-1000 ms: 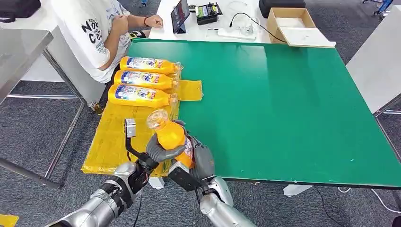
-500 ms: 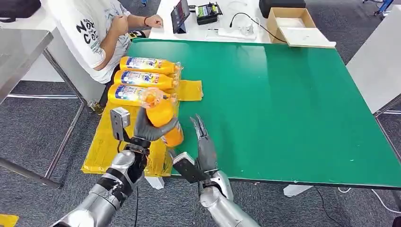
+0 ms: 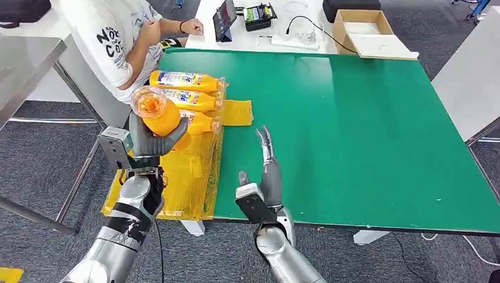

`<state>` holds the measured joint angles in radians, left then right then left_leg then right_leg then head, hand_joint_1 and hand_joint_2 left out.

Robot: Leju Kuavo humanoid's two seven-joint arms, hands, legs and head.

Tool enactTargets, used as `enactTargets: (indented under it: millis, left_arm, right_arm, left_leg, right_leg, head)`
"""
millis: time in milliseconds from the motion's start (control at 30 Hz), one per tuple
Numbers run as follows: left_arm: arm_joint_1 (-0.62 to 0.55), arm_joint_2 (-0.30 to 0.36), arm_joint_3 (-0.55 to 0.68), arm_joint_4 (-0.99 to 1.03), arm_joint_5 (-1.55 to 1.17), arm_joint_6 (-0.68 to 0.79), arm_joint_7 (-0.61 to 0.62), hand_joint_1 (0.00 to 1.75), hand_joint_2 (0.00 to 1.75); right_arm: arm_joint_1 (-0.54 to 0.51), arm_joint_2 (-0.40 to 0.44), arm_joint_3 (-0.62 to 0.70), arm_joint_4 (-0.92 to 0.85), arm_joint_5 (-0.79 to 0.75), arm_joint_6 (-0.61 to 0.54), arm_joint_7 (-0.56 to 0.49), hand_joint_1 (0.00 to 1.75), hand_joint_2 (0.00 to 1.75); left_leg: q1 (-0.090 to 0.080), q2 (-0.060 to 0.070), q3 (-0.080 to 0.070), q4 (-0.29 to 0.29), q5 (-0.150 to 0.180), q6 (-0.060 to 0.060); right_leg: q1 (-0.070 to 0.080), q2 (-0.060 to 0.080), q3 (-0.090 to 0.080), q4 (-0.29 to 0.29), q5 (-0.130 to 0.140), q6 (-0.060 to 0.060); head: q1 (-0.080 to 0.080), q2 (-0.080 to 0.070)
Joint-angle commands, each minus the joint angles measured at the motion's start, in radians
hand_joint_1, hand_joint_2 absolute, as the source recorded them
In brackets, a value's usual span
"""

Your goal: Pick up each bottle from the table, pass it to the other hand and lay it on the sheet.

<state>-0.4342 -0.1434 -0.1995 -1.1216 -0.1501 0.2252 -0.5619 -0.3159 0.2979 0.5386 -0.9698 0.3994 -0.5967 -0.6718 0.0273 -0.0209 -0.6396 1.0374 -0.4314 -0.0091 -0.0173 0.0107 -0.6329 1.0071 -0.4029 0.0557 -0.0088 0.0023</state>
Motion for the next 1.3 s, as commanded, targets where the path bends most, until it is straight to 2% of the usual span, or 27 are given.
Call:
enactTargets:
  millis: [33,100,133,167,300,433,467,567,600,867,967,1000,1300]
  left_arm:
    - [-0.093,0.082,-0.051,0.181,-0.447,0.125,0.119,1.75,1.75]
    - [-0.143,0.093,-0.071,0.342,-0.584,0.171,0.136,1.75,1.75]
    - [-0.176,0.112,-0.118,0.429,-0.695,0.162,0.193,1.75,1.75]
    - [-0.196,0.109,-0.117,0.492,-0.713,0.189,0.178,1.75,1.75]
    - [-0.200,0.108,-0.114,0.509,-0.711,0.196,0.168,1.75,1.75]
    - [-0.204,0.106,-0.113,0.509,-0.711,0.194,0.168,1.75,1.75]
    - [-0.218,0.118,-0.153,0.538,-0.790,0.178,0.230,1.75,1.75]
    - [-0.267,0.142,-0.183,0.673,-0.899,0.172,0.290,1.75,1.75]
    - [-0.276,0.150,-0.189,0.702,-0.921,0.183,0.295,1.75,1.75]
    - [-0.302,0.174,-0.210,0.816,-0.979,0.012,0.286,1.75,1.75]
    - [-0.287,0.176,-0.242,0.825,-1.029,0.015,0.282,1.75,1.75]
    - [-0.281,0.172,-0.236,0.827,-1.021,-0.001,0.270,1.75,1.75]
    - [-0.265,0.160,-0.237,0.835,-1.018,-0.047,0.248,1.75,1.75]
  right_arm:
    - [0.096,-0.064,-0.084,-0.388,-0.071,-0.078,-0.026,0.00,0.00]
    - [0.099,-0.067,-0.084,-0.421,-0.068,-0.076,-0.022,0.00,0.00]
    - [0.097,-0.071,-0.078,-0.426,-0.065,-0.072,-0.024,0.00,0.00]
    - [0.097,-0.071,-0.075,-0.426,-0.065,-0.073,-0.024,0.00,0.00]
    - [0.099,-0.070,-0.073,-0.422,-0.066,-0.073,-0.024,0.00,0.00]
    - [0.097,-0.070,-0.072,-0.417,-0.066,-0.072,-0.024,0.00,0.00]
    - [0.091,-0.071,-0.067,-0.408,-0.065,-0.070,-0.026,0.00,0.00]
    - [0.083,-0.073,-0.051,-0.415,-0.073,-0.068,-0.026,0.00,0.00]
    - [0.080,-0.072,-0.047,-0.414,-0.076,-0.068,-0.026,0.00,1.75]
    - [0.053,-0.072,-0.025,-0.370,-0.100,-0.039,-0.026,0.00,1.75]
    - [0.039,-0.073,-0.016,-0.333,-0.100,-0.009,-0.026,0.00,1.75]
    - [0.037,-0.071,-0.013,-0.333,-0.105,-0.004,-0.026,0.00,1.75]
    - [0.034,-0.067,-0.012,-0.314,-0.102,-0.001,-0.026,0.00,1.75]
  left_leg:
    - [-0.001,-0.001,0.002,-0.001,0.000,0.001]
    - [-0.001,-0.001,0.006,-0.002,-0.001,0.003]
    - [-0.001,-0.001,0.003,-0.001,0.000,0.001]
    - [-0.001,-0.001,0.005,-0.002,0.000,0.002]
    - [0.000,0.001,0.007,-0.003,0.000,0.002]
    - [0.000,0.001,0.003,-0.001,0.000,0.001]
    - [0.000,0.001,0.006,-0.001,-0.001,0.002]
    - [0.000,0.001,0.005,-0.001,-0.001,0.002]
    - [0.000,0.002,0.005,-0.001,-0.001,0.002]
    - [0.000,0.003,0.004,-0.001,-0.001,0.001]
    - [0.000,0.004,0.008,-0.002,-0.002,0.002]
    - [0.000,0.003,0.004,-0.001,-0.001,0.001]
    - [0.000,0.004,0.006,-0.002,-0.001,0.002]
  right_leg:
    - [0.000,-0.002,0.002,0.000,-0.001,-0.001]
    - [0.001,-0.003,0.007,-0.002,-0.002,-0.002]
    - [0.000,-0.003,0.004,-0.001,-0.001,-0.001]
    - [0.000,-0.003,0.006,-0.002,-0.001,-0.002]
    - [0.001,-0.002,0.007,-0.003,-0.001,-0.003]
    - [0.000,-0.001,0.002,-0.001,0.000,-0.001]
    - [0.001,-0.001,0.005,-0.002,-0.001,-0.002]
    - [0.001,-0.001,0.005,-0.001,-0.001,-0.002]
    - [0.001,0.000,0.004,-0.001,-0.001,-0.002]
    - [0.001,0.001,0.003,-0.001,0.000,-0.002]
    - [0.001,0.001,0.007,-0.002,-0.001,-0.003]
    - [0.000,0.001,0.003,-0.001,0.000,-0.001]
    - [0.001,0.002,0.006,-0.002,0.000,-0.002]
  head:
    - [0.000,0.000]
    - [0.000,0.000]
    - [0.000,0.000]
    - [0.000,0.000]
    - [0.000,0.000]
    - [0.000,0.000]
    - [0.000,0.000]
    - [0.000,0.000]
    - [0.000,0.000]
    - [0.000,0.000]
    - [0.000,0.000]
    - [0.000,0.000]
    - [0.000,0.000]
